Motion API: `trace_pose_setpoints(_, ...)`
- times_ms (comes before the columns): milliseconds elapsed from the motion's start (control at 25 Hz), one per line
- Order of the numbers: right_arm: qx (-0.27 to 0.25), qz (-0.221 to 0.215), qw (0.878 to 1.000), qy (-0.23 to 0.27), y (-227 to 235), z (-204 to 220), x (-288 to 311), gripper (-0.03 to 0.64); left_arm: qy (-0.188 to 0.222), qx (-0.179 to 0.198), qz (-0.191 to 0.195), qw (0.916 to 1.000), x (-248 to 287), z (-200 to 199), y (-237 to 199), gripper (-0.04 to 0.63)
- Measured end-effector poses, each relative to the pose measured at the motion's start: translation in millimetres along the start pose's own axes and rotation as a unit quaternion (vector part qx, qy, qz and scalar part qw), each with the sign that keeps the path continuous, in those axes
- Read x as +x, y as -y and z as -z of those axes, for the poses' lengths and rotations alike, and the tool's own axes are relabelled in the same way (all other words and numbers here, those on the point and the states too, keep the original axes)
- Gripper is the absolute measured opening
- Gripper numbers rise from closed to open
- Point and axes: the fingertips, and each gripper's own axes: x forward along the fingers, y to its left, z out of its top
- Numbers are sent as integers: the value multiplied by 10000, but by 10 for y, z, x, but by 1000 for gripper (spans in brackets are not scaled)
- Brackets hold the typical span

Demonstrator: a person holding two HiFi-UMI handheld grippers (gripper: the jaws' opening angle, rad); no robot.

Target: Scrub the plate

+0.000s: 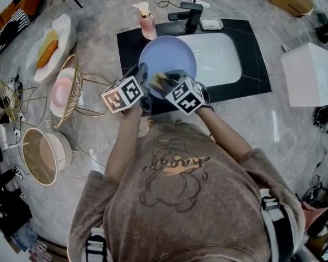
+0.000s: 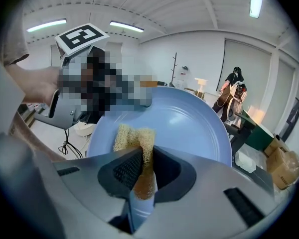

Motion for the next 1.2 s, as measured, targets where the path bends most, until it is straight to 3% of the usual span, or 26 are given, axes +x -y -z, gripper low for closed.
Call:
trace_pose_setpoints(800, -57, 737, 9971, 178, 783, -355, 33, 52, -231, -101, 381, 9990, 15, 107, 133, 58)
trace_pose_setpoints(1200, 50, 1016, 9948, -66, 1065, -181, 55, 52, -306, -184, 421, 9985, -10, 147, 106, 59)
